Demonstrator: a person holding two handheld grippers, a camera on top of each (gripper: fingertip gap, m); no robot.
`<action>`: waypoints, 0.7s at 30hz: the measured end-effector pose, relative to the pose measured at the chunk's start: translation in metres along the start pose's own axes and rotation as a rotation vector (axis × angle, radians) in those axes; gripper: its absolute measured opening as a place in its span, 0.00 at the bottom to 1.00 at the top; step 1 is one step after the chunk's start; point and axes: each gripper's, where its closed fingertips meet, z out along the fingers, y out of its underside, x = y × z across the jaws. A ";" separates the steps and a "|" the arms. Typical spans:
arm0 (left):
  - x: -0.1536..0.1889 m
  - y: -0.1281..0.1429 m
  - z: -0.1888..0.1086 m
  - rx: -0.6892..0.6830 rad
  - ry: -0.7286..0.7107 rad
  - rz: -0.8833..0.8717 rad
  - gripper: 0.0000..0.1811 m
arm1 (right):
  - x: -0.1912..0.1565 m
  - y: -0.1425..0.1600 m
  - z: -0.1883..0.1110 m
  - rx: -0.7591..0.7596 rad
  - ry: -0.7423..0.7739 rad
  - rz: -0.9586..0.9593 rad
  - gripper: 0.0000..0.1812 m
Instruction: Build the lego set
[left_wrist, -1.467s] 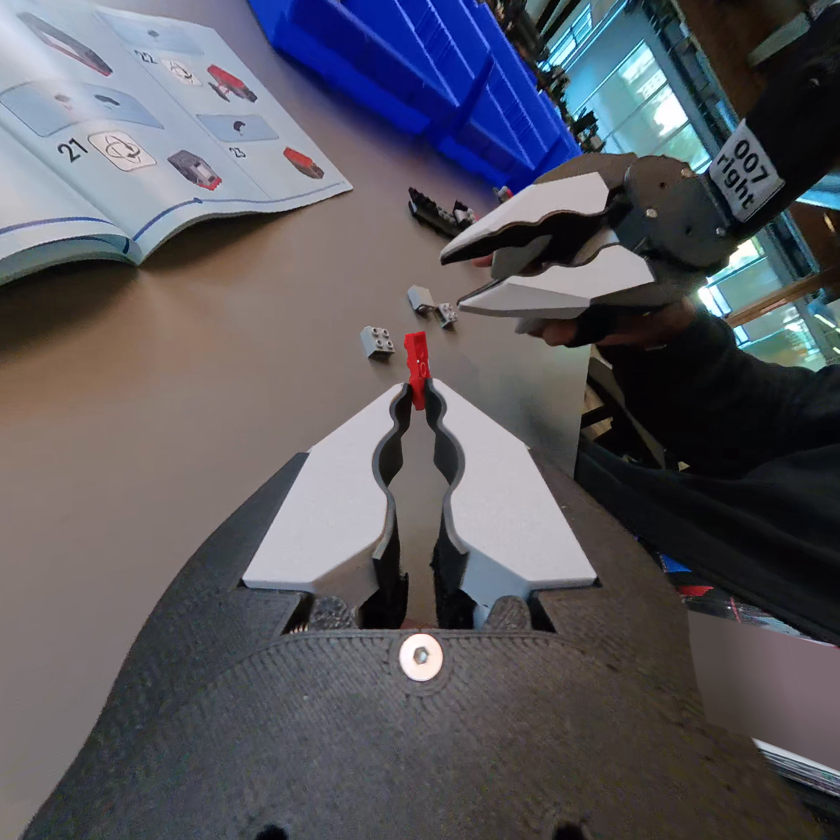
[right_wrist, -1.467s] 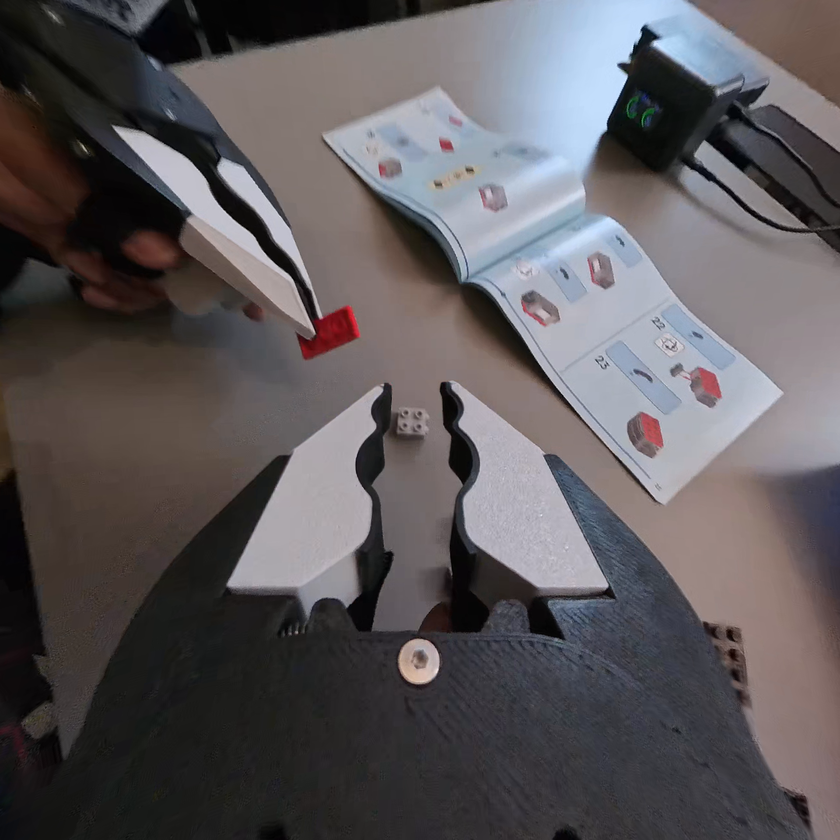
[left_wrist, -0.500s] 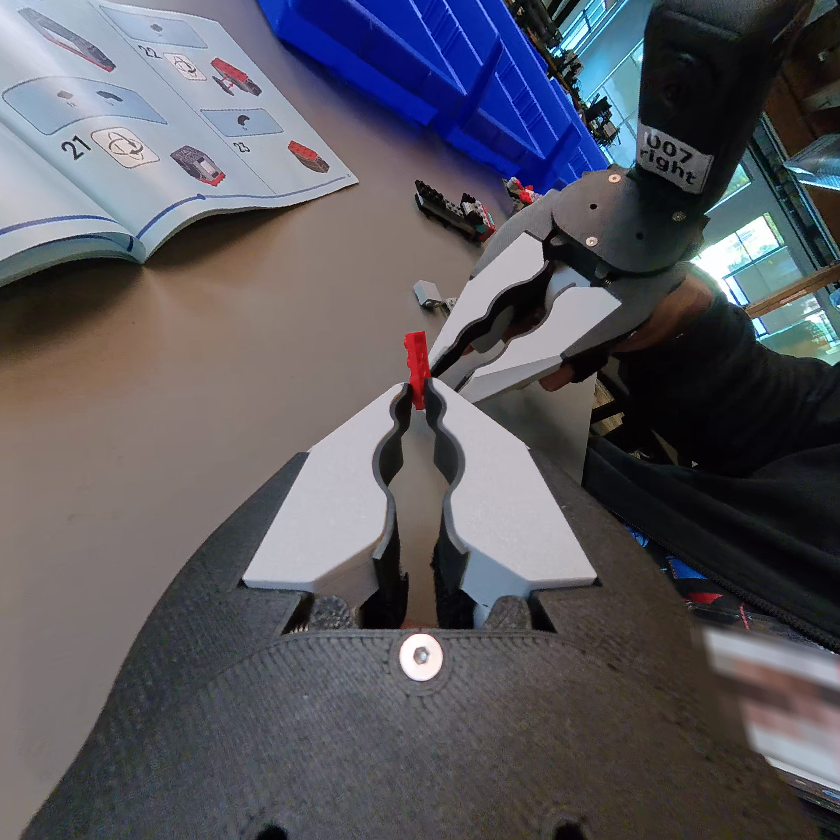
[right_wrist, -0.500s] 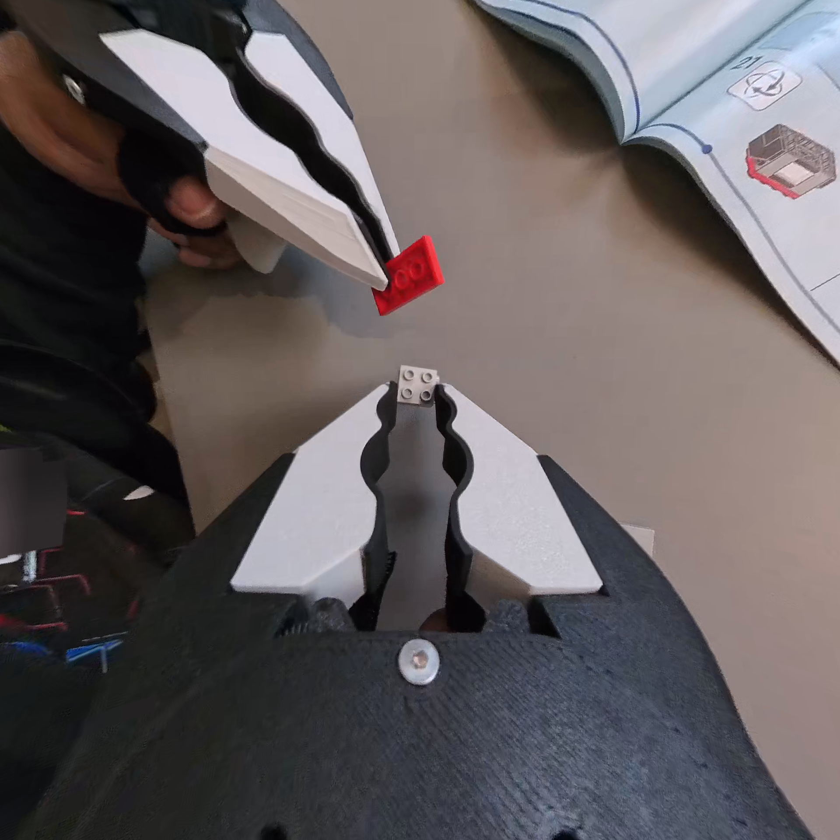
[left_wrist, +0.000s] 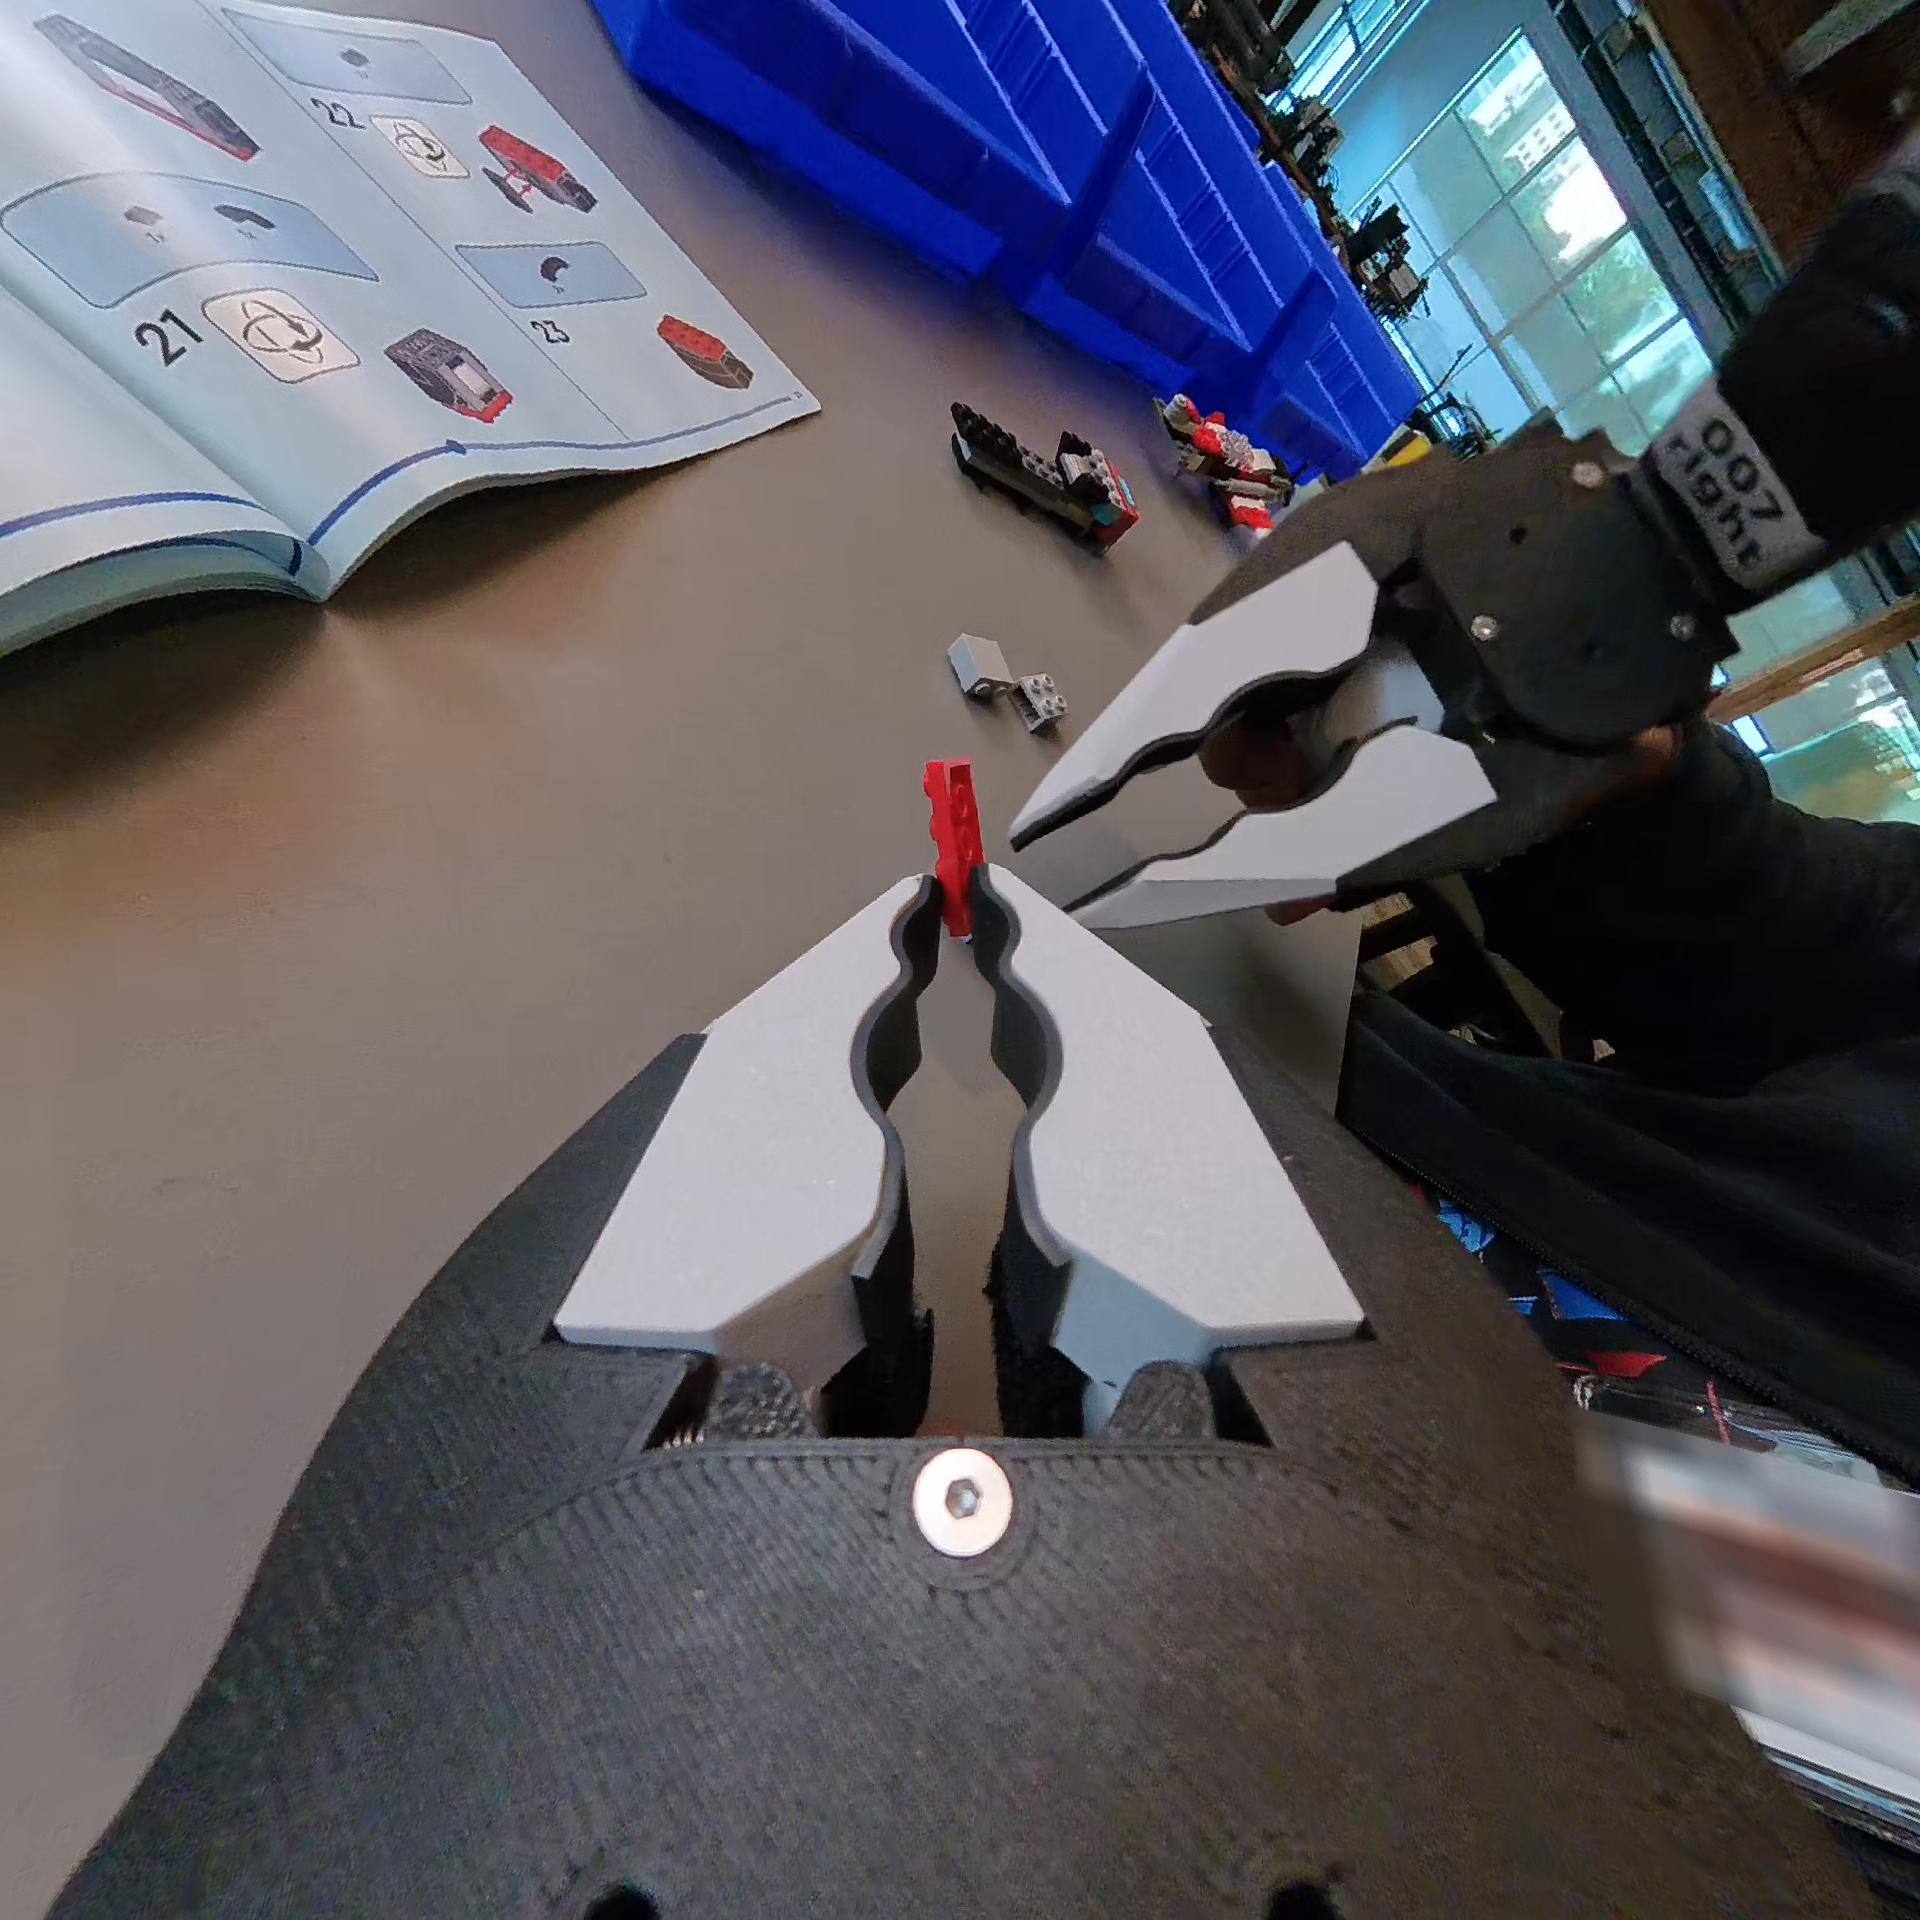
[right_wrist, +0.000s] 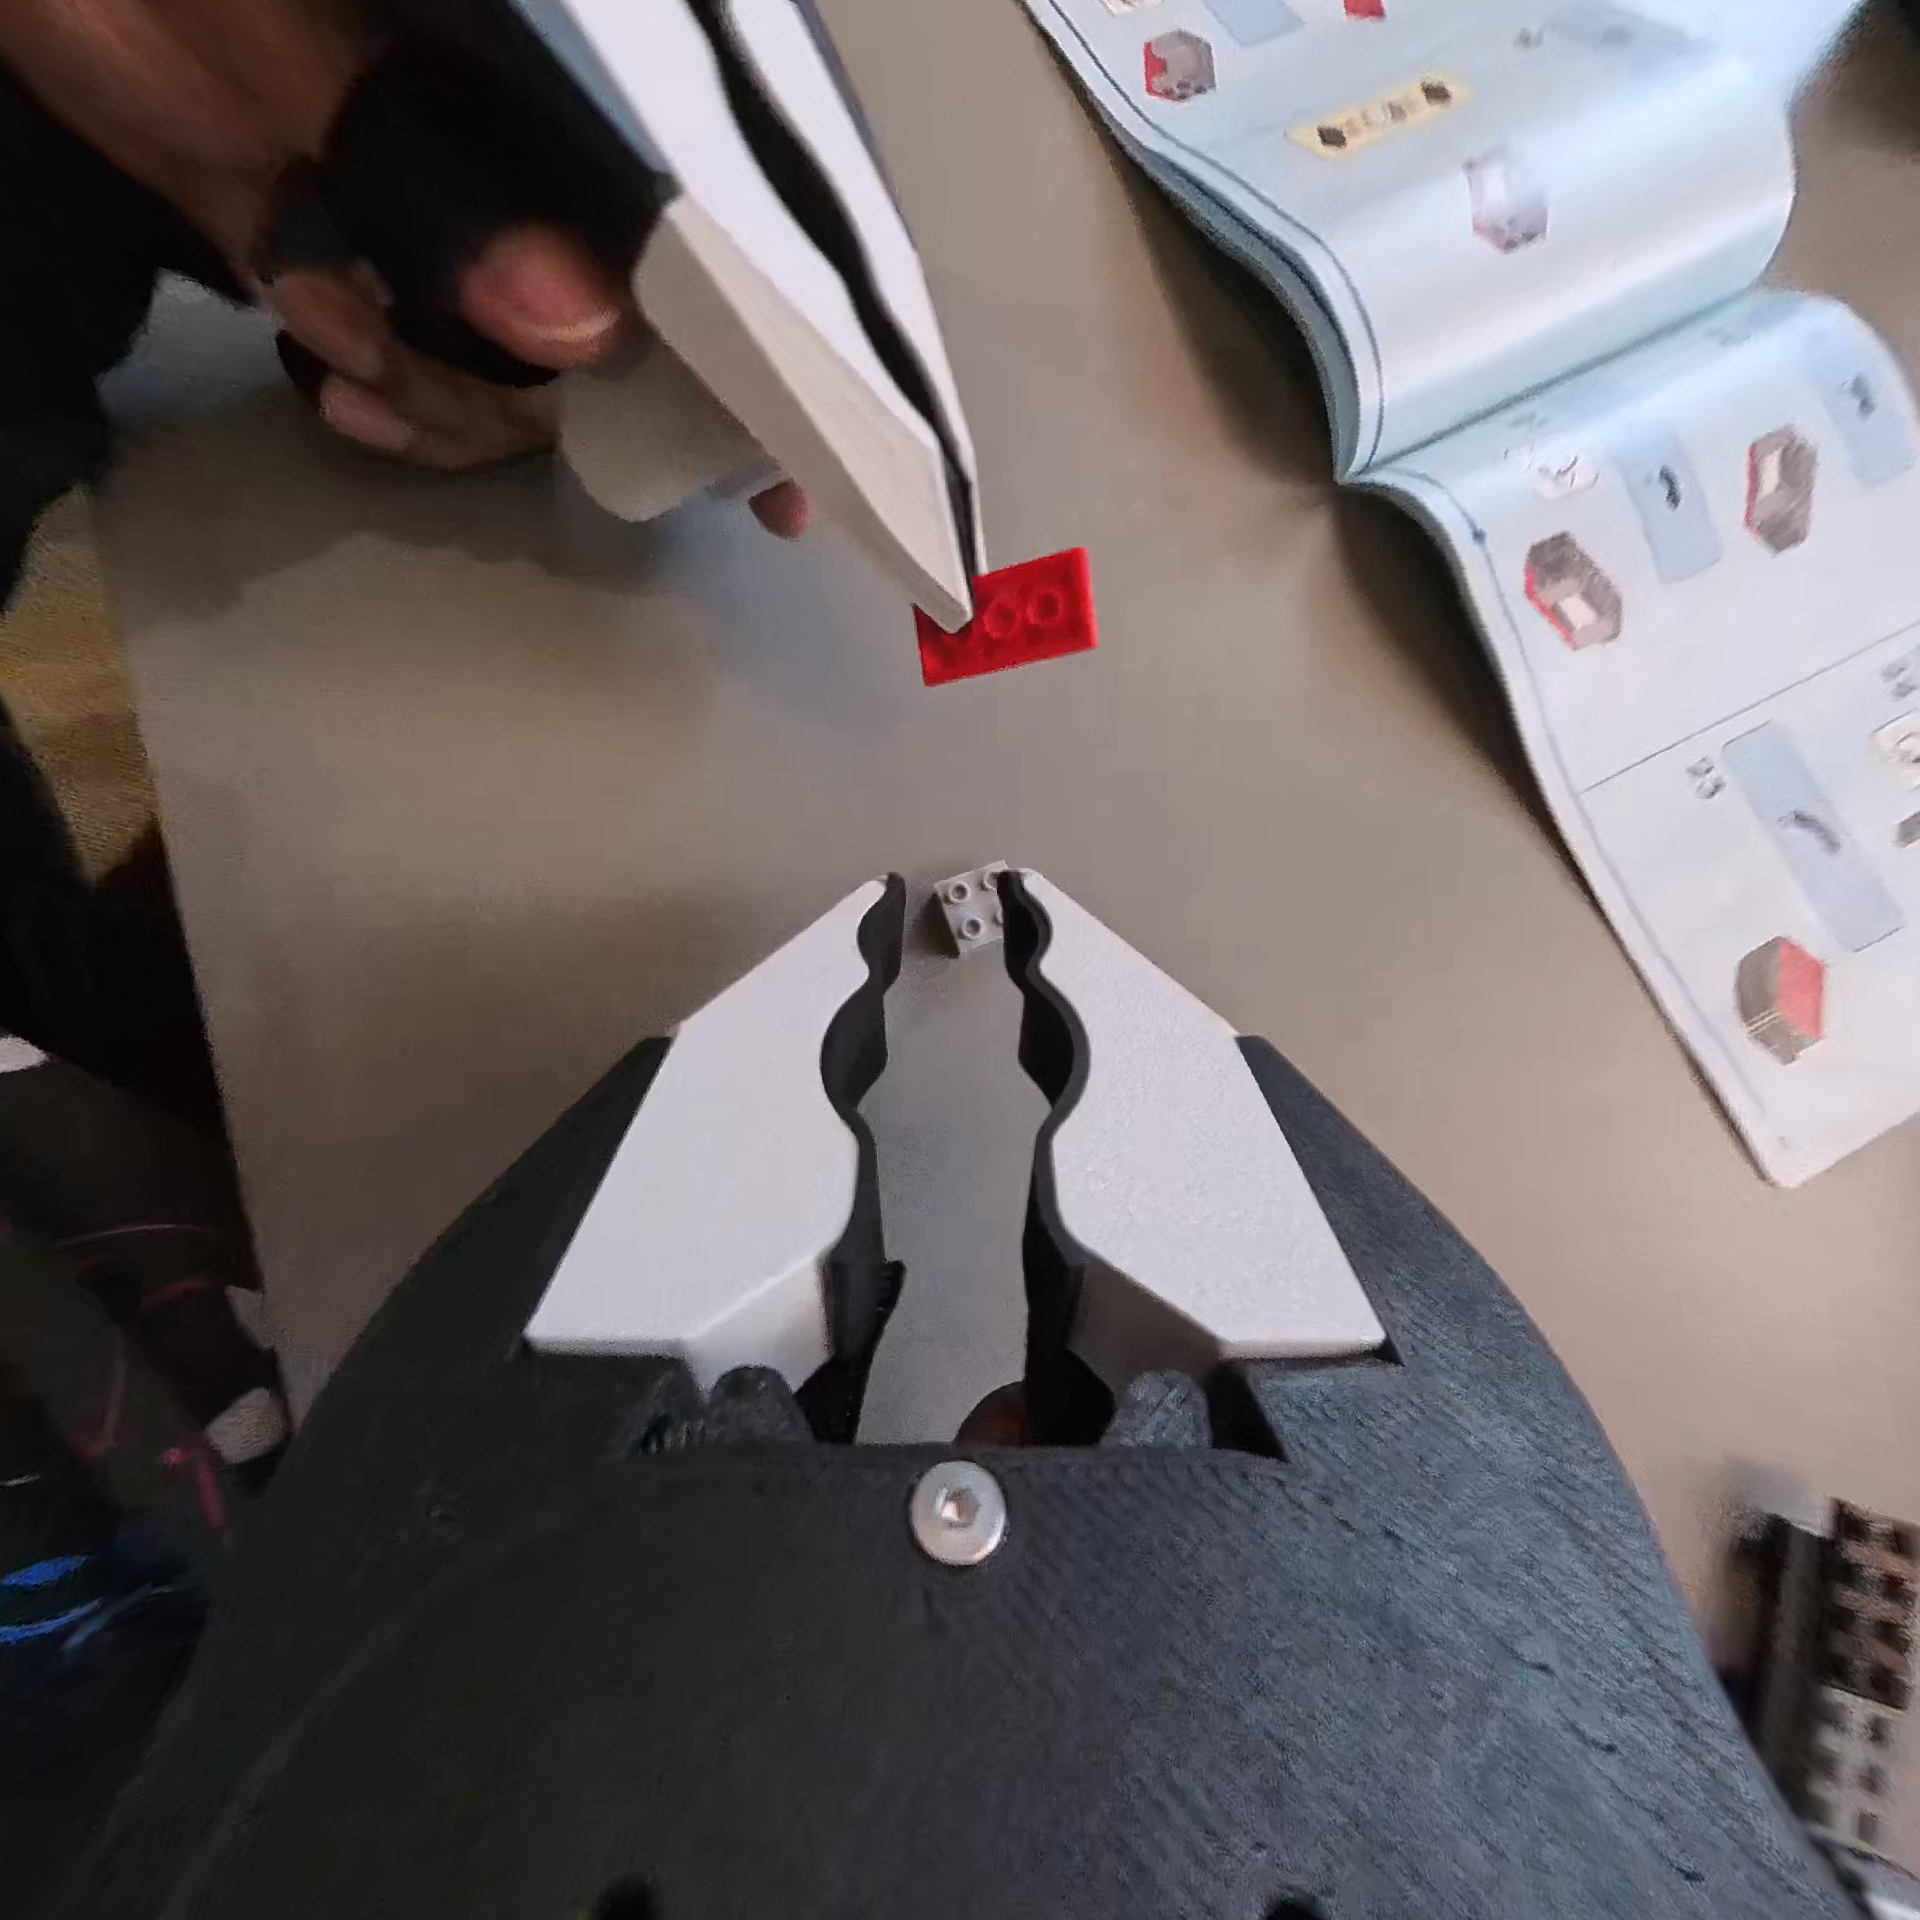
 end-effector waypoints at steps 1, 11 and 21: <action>0.000 0.000 0.000 -0.001 0.000 0.001 0.03 | 0.000 0.000 0.000 -0.003 0.022 -0.051 0.11; 0.000 0.000 0.000 -0.001 -0.005 0.007 0.03 | 0.007 0.013 0.012 -0.119 0.023 -0.168 0.06; 0.001 0.001 0.000 -0.008 0.002 0.012 0.03 | 0.011 0.000 0.009 -0.055 -0.198 0.293 0.04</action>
